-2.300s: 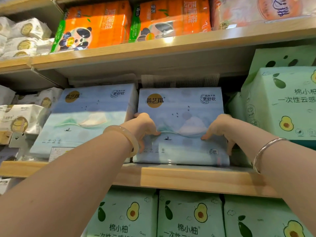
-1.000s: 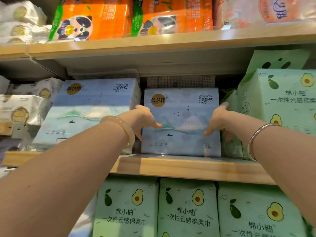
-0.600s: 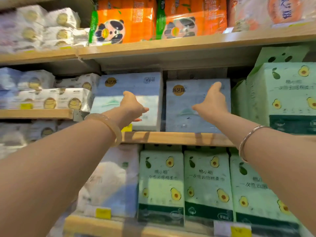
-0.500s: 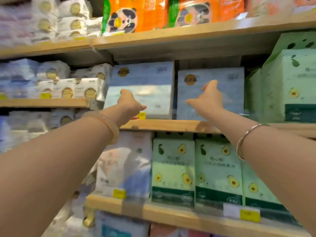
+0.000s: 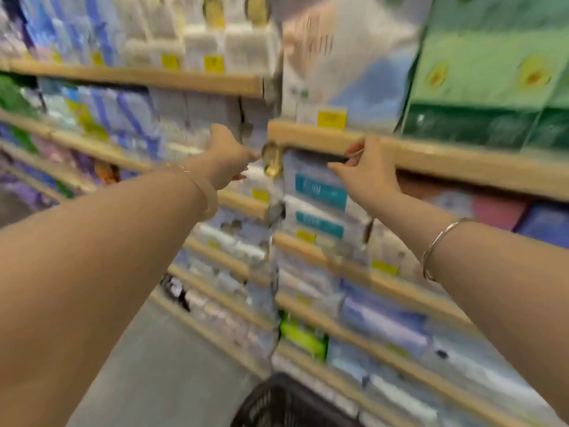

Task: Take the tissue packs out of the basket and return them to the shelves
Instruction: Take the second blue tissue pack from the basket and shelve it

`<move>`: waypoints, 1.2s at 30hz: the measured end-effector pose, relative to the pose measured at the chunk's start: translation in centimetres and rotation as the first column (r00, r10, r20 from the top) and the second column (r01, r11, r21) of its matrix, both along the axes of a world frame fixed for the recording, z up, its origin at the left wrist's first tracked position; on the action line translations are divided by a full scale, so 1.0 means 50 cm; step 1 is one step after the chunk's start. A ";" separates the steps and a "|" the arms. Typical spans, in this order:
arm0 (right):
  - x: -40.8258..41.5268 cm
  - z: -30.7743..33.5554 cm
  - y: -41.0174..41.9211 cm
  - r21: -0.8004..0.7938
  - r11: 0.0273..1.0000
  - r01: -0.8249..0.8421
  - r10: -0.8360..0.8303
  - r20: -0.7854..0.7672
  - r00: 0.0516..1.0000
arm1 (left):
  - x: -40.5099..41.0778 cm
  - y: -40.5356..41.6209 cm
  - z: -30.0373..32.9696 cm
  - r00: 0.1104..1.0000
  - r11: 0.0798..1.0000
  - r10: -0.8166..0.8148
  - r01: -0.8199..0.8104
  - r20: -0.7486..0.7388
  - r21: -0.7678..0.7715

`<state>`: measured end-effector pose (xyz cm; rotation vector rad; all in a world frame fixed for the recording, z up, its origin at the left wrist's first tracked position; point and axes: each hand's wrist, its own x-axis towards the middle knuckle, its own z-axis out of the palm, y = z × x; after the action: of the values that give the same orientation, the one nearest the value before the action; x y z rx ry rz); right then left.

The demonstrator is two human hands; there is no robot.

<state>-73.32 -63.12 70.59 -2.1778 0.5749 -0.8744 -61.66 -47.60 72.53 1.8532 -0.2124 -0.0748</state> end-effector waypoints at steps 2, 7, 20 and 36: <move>-0.001 -0.126 0.007 0.045 0.999 0.013 -0.011 -0.043 0.999 | -0.012 0.005 -0.103 0.998 0.990 -0.036 0.043 -0.050 0.131; -0.055 -0.411 0.014 0.136 0.990 0.022 0.007 -0.212 0.977 | -0.046 0.033 -0.399 0.970 0.940 -0.098 0.164 -0.222 0.301; -0.300 -1.049 0.060 0.376 0.894 0.245 0.148 -0.762 0.631 | -0.240 0.062 -1.069 0.785 0.624 -0.059 0.511 -0.616 0.591; -0.427 -1.426 0.137 0.395 0.868 0.301 0.354 -0.917 0.184 | -0.272 0.135 -1.480 0.755 0.307 0.102 0.596 -0.648 0.742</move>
<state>-94.69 -56.27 -0.70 -1.9299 1.1969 0.9278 -75.24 -40.83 -1.47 2.8201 0.0057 -1.3068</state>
